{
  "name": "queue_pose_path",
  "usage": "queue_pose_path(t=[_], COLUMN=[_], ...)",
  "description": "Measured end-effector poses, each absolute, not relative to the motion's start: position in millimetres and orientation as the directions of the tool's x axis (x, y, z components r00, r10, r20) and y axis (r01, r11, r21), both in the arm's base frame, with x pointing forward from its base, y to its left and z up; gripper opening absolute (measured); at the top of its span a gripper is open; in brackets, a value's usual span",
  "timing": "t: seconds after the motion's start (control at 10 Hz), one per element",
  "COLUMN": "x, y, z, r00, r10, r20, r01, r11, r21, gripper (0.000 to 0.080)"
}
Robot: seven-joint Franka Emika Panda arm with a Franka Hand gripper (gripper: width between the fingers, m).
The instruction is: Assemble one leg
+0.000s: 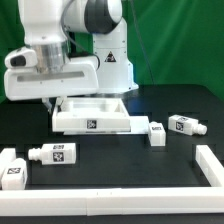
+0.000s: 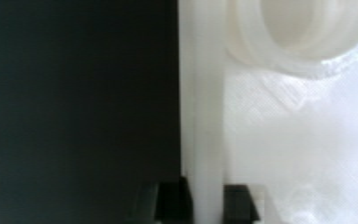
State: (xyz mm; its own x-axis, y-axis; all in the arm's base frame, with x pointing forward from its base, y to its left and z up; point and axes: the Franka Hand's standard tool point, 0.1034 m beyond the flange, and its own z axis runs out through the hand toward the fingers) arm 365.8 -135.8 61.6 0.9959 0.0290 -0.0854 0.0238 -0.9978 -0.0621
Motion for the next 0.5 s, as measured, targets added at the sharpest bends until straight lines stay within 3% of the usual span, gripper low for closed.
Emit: queue_pose_path(t=[0.2, 0.3, 0.5], x=[386, 396, 400], y=[-118, -111, -106], z=[108.1, 115.2, 109.1], r00=[0.994, 0.994, 0.995], r10=[-0.057, -0.082, -0.061], r20=[-0.09, -0.077, -0.081], r01=[-0.066, -0.09, -0.068], r11=[-0.993, -0.991, -0.993], r21=[-0.099, -0.096, -0.093], gripper=[0.0054, 0.0054, 0.0054])
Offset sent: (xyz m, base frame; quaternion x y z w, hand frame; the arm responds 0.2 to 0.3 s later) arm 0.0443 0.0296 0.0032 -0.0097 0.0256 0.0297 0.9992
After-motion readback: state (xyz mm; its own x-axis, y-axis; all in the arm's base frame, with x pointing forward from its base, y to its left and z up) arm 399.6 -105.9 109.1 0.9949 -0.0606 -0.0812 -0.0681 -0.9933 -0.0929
